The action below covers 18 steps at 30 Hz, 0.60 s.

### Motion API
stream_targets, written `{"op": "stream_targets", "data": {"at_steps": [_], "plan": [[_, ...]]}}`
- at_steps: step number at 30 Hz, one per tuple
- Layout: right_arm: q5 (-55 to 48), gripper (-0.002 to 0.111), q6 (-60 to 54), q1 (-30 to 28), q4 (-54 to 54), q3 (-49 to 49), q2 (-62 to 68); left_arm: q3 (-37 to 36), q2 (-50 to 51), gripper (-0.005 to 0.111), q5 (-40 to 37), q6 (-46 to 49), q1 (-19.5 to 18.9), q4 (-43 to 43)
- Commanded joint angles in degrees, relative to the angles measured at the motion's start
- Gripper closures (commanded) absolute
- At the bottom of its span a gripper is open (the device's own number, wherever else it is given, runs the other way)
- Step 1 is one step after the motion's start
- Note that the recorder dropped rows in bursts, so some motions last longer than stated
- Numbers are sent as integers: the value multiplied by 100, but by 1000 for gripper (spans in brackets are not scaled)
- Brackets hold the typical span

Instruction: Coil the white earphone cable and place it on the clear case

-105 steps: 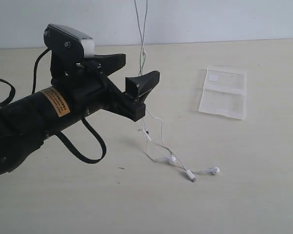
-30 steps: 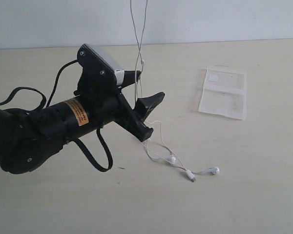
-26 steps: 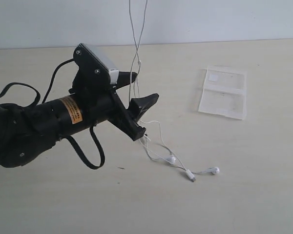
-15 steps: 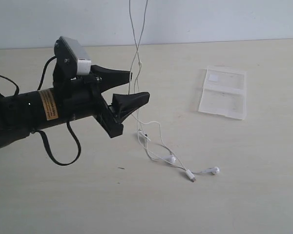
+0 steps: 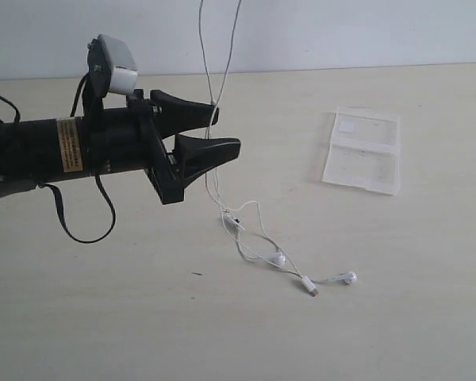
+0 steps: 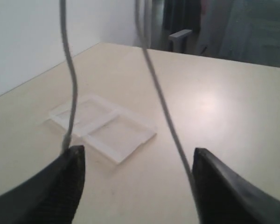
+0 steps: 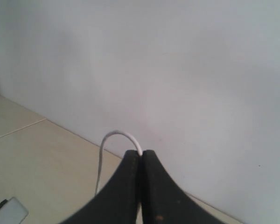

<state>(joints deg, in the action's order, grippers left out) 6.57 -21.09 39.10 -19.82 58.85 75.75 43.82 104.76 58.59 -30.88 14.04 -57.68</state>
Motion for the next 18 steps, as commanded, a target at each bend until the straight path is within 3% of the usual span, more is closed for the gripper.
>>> {"op": "stream_targets", "data": {"at_steps": [1, 18], "plan": [[-34, 108, -26, 15, 60, 44, 0, 28, -8, 44, -746, 35, -37, 414], [-82, 108, -39, 15, 89, 44, 0, 50, -8, 44, -115, 815, -37, 320]]}}
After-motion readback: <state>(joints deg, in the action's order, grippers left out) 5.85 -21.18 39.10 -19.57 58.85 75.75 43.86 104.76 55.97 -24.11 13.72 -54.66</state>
